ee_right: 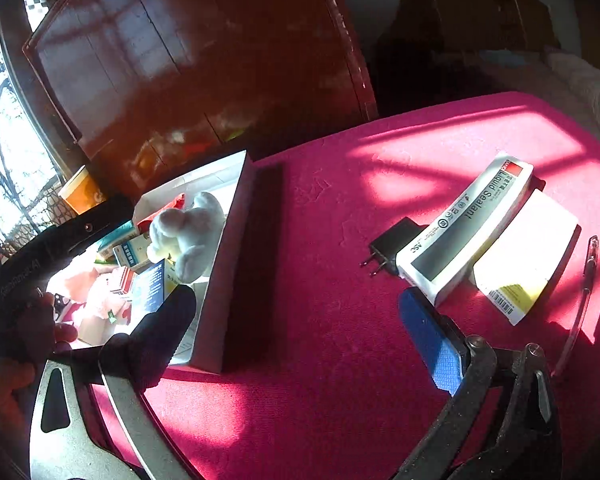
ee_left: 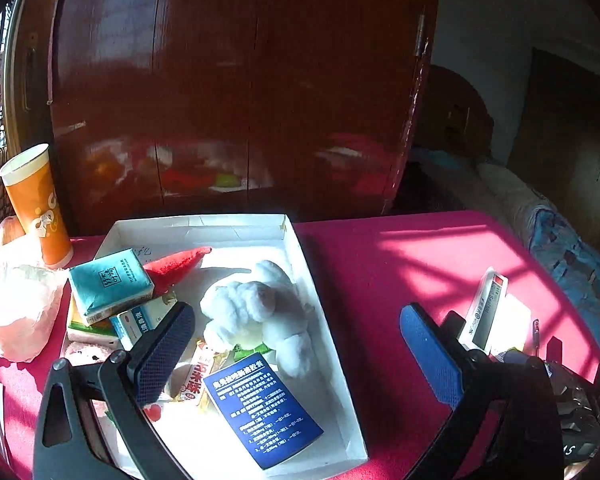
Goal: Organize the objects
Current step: 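Move both grippers back toward the Liquid Sealant and Merck boxes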
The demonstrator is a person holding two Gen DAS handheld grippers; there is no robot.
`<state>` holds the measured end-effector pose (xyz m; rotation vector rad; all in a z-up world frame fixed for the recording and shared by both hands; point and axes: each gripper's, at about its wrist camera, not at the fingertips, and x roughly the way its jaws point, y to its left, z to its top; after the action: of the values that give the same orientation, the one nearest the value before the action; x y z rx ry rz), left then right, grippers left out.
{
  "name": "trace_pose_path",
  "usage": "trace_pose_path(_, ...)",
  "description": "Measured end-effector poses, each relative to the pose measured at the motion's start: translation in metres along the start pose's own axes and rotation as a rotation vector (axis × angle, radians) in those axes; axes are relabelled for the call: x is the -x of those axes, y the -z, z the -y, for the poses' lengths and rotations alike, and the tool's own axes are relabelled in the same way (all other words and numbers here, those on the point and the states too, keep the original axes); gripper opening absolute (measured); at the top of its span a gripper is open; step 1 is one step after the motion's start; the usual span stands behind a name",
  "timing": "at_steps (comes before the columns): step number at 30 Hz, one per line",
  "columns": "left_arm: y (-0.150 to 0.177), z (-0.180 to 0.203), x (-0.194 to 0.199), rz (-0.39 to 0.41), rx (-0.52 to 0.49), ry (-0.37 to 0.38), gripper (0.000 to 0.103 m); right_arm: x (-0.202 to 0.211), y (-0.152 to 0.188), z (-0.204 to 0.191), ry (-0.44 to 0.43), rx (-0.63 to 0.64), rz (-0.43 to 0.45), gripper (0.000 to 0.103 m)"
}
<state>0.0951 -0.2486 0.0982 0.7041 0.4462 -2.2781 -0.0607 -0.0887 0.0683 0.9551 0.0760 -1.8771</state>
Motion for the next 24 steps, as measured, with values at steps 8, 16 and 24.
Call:
trace_pose_path(8,0.019,0.062,-0.036,-0.105,-0.151,0.064,0.103,0.032,-0.025,0.133,0.240,-0.169,0.020,0.103)
trace_pose_path(16,0.031,0.080,-0.048,-0.144,-0.208,0.076,0.103,-0.001,-0.039,0.135,0.305,-0.044,-0.100,0.102)
trace_pose_path(24,0.039,0.071,-0.051,-0.162,-0.176,0.086,0.103,-0.035,-0.050,0.148,0.419,-0.124,-0.155,0.102)
